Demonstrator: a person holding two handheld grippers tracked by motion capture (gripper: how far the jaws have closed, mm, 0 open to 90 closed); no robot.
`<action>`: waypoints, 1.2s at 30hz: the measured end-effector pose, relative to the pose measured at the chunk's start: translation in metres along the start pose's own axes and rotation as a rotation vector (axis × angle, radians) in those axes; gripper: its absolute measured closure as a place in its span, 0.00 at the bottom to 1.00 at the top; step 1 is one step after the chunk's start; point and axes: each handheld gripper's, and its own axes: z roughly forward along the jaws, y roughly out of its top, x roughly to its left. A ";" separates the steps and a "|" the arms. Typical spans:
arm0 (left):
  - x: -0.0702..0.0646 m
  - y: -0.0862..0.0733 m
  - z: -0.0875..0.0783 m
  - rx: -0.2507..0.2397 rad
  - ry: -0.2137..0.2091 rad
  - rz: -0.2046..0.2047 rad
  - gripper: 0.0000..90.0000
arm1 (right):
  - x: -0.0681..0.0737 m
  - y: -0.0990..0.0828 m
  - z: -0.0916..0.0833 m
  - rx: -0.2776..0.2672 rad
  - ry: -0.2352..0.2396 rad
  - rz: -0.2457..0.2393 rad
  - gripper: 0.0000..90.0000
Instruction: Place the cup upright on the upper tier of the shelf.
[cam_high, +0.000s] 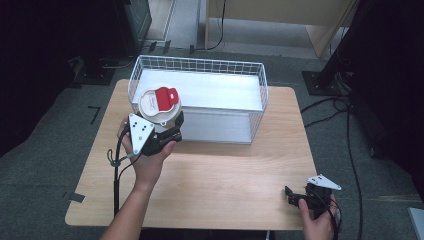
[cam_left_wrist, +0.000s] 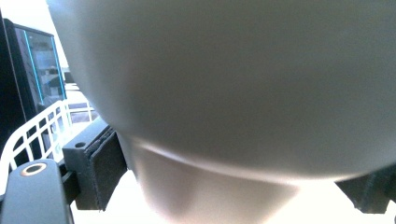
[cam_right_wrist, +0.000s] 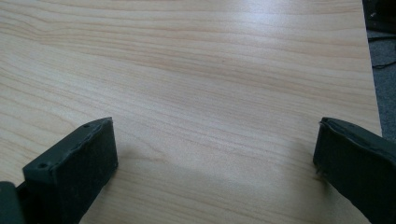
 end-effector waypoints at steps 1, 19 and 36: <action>0.000 0.003 0.005 -0.004 -0.003 0.002 0.12 | 0.000 0.000 0.000 0.000 0.000 0.000 0.00; 0.020 0.018 0.060 0.032 0.032 -0.022 0.12 | 0.000 0.000 0.000 0.001 0.000 -0.001 0.00; 0.039 0.014 0.109 0.095 0.068 -0.044 0.12 | 0.006 0.001 0.002 -0.001 0.003 0.001 0.00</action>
